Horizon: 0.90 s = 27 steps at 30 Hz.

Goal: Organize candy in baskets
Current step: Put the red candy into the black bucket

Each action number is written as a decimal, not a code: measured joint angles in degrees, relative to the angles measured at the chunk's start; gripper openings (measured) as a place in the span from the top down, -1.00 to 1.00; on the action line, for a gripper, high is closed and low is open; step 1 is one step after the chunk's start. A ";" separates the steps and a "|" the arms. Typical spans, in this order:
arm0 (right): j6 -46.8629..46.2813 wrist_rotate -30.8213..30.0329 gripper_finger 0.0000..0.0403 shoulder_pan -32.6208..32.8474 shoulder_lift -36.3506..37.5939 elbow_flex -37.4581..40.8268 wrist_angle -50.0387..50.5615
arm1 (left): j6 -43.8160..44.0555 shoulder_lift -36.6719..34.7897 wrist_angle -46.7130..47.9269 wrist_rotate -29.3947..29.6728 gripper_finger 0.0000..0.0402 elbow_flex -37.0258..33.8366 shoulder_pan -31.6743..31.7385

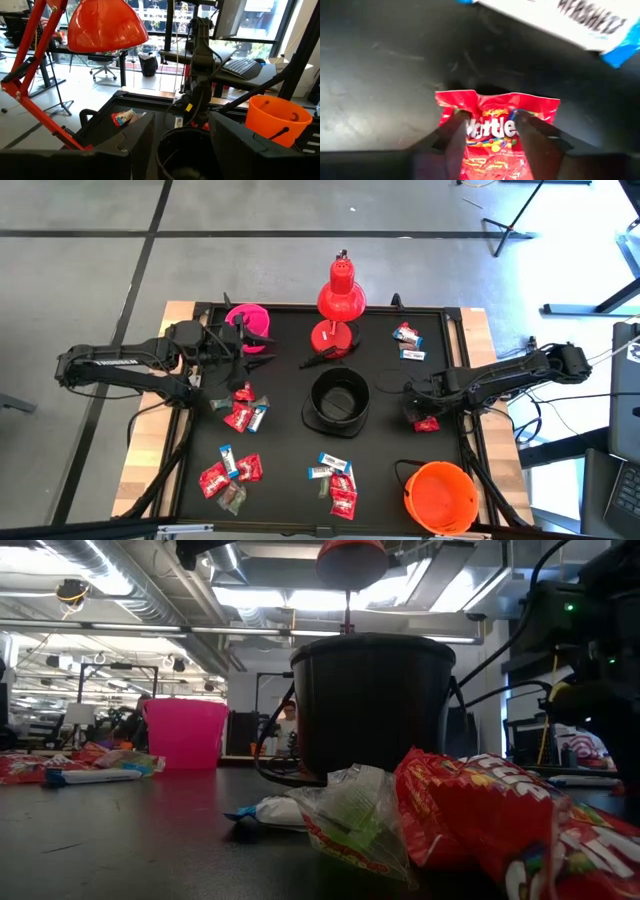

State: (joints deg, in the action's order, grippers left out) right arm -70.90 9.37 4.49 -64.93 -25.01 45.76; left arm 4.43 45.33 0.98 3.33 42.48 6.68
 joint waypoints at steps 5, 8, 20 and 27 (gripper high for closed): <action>1.01 -1.49 0.66 0.04 -0.20 -2.28 0.84 | 1.11 0.40 -0.16 0.00 0.11 0.00 0.00; 2.58 -2.39 0.90 0.04 -0.15 -4.35 1.19 | 1.40 0.55 0.26 0.00 0.11 -0.02 -0.08; 8.07 -9.80 1.00 0.04 0.38 -18.98 15.44 | 1.55 1.64 -0.09 0.22 0.11 -0.02 -2.61; 11.49 -16.46 1.00 0.04 2.70 -29.08 18.64 | 1.35 2.02 0.05 0.24 0.11 -0.02 -2.78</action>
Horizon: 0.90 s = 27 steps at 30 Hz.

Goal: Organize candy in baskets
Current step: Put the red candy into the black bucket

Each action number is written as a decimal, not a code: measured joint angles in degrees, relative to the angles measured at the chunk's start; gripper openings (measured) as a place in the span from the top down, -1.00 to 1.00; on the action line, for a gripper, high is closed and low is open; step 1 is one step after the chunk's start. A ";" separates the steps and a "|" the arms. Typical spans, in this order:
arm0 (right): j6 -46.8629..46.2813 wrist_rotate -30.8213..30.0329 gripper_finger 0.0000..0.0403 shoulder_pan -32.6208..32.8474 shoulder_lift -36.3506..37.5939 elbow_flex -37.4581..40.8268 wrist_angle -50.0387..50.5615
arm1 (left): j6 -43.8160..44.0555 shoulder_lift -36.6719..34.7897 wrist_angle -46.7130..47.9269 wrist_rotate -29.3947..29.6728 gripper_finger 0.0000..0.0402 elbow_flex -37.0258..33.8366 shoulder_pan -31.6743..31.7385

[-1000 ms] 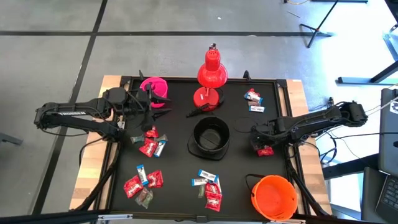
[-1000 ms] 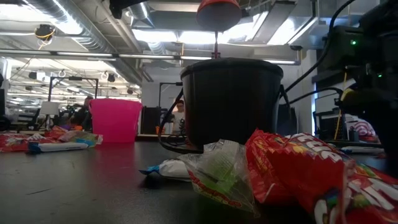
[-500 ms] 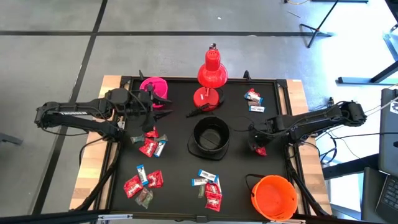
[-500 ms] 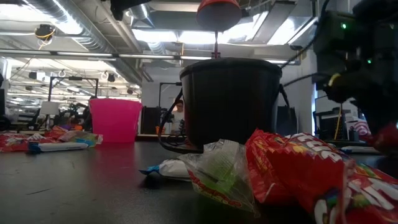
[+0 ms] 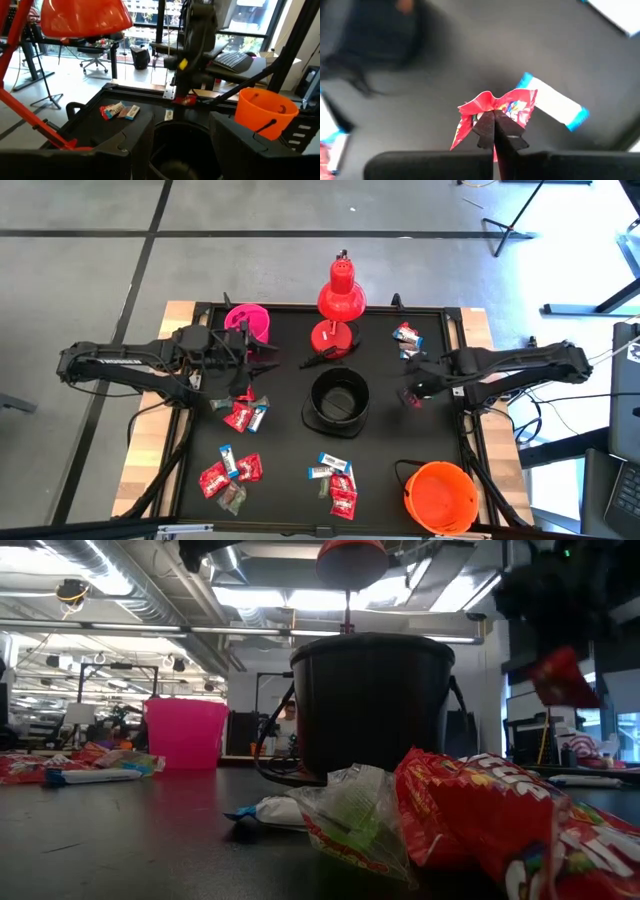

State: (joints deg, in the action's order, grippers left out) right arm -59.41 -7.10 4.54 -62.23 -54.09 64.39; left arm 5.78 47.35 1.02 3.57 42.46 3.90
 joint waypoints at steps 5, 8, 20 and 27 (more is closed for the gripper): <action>4.50 -1.91 1.00 0.00 1.39 -3.18 -4.30 | -0.12 0.53 0.06 -0.59 0.11 0.02 0.00; 7.57 -0.61 1.00 0.00 2.14 -3.22 -11.25 | -0.15 1.31 -0.88 -2.86 0.11 0.02 -0.02; 16.12 7.15 1.00 0.00 2.13 -3.25 -31.70 | -6.09 6.72 -6.61 -4.63 0.11 0.02 -4.91; 16.86 6.60 1.00 0.00 2.13 -3.25 -30.88 | -7.93 7.85 -9.89 -4.59 0.11 0.02 -6.92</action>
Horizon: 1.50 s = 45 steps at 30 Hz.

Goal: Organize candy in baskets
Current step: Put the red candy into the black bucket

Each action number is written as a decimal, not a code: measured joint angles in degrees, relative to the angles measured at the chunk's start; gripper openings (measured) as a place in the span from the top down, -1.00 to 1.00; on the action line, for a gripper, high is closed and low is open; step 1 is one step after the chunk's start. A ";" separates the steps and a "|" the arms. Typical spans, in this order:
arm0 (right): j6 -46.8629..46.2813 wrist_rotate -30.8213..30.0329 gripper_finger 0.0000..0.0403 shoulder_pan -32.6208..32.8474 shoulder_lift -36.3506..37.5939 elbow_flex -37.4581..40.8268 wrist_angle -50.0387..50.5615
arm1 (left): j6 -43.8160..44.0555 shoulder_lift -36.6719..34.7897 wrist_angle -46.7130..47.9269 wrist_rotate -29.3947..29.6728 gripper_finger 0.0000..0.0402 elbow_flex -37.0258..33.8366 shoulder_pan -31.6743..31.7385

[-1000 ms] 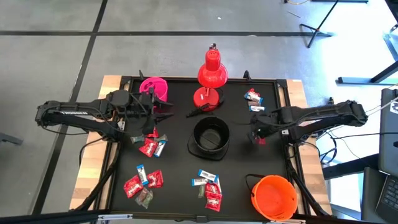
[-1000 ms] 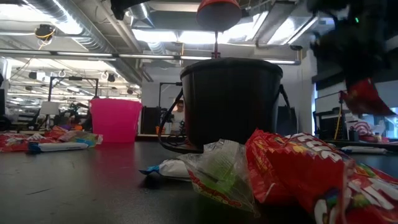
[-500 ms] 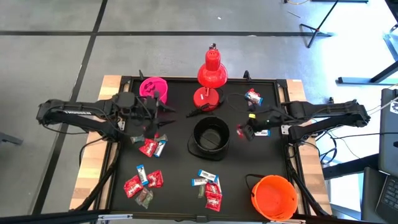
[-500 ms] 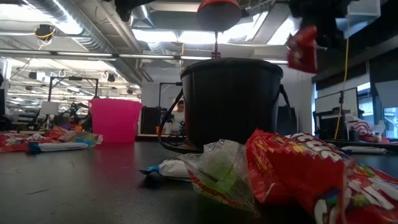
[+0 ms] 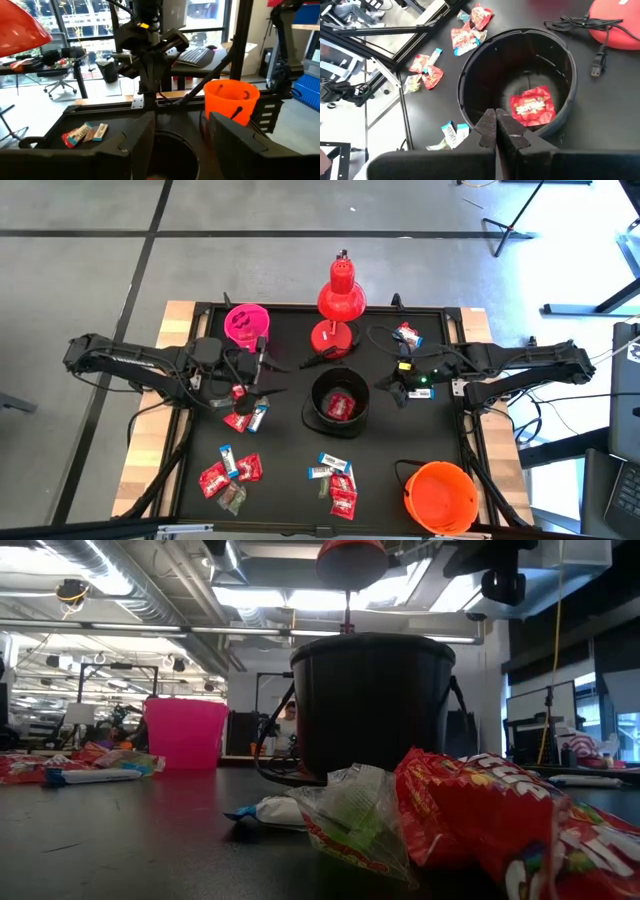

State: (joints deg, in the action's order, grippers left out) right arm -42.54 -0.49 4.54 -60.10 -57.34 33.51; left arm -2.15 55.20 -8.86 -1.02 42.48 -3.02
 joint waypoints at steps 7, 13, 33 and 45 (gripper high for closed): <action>2.70 -2.07 1.00 -0.07 -0.02 0.00 -0.01 | 0.00 -0.02 0.08 0.02 0.11 0.00 -0.05; 4.64 -3.30 1.00 -0.04 -0.39 0.00 -0.08 | 0.00 -0.02 0.39 0.43 0.11 0.00 -0.05; 11.80 -5.78 1.00 -0.07 -4.61 -0.07 4.27 | -4.47 -2.01 11.87 12.19 0.11 1.65 -0.01; 14.70 -15.30 1.00 -8.18 -4.61 -0.07 17.28 | -11.80 -7.35 15.25 18.35 0.11 1.73 0.91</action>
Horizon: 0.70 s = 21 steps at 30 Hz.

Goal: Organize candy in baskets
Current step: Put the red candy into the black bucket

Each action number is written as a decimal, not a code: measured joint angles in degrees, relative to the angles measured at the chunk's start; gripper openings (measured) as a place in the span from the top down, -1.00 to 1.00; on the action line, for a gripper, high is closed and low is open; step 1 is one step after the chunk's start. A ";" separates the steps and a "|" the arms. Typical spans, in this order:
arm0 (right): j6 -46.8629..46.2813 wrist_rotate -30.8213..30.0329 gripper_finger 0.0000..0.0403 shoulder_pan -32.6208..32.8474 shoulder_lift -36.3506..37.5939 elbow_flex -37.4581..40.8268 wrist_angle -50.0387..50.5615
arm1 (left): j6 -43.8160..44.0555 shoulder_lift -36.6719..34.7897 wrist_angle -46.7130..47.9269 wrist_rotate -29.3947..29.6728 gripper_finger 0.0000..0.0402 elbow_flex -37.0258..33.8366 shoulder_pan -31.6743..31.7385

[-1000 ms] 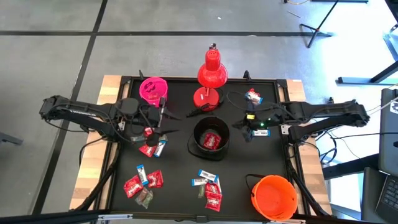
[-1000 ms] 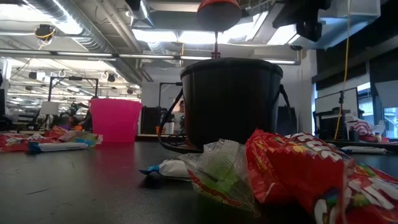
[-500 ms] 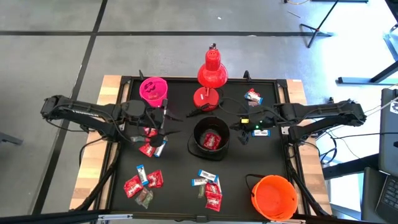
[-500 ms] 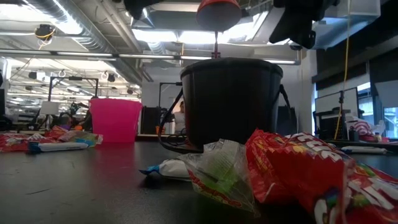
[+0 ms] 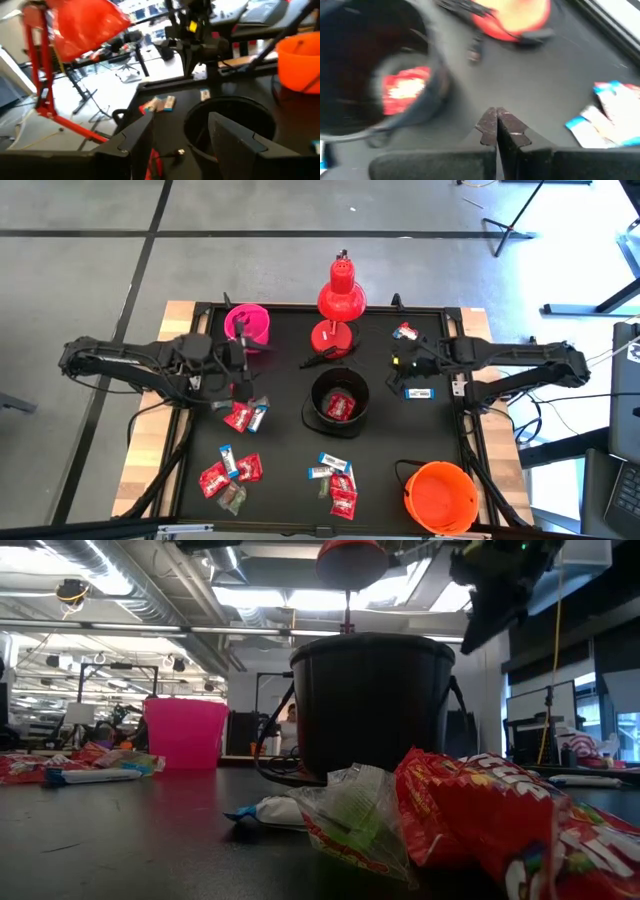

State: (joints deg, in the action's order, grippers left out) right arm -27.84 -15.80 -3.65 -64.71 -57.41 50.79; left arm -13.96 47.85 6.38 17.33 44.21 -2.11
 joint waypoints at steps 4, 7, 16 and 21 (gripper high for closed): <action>4.06 0.22 1.00 -5.92 0.00 0.00 -0.07 | -2.67 0.03 0.44 1.40 0.11 0.00 1.64; 6.77 2.79 1.00 -9.90 0.00 0.02 -0.27 | -4.16 0.03 0.59 4.72 0.11 0.00 3.19; 9.52 4.90 1.00 -18.52 -0.17 0.01 0.65 | -7.37 0.03 0.69 4.19 0.11 0.00 11.12; 9.80 7.82 1.00 -19.65 -0.59 0.09 2.10 | -4.47 0.03 0.71 1.18 0.11 0.00 13.78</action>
State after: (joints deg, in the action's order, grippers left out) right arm -18.04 -7.98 -23.30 -65.30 -57.32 52.89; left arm -18.42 47.88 7.10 18.51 44.21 11.67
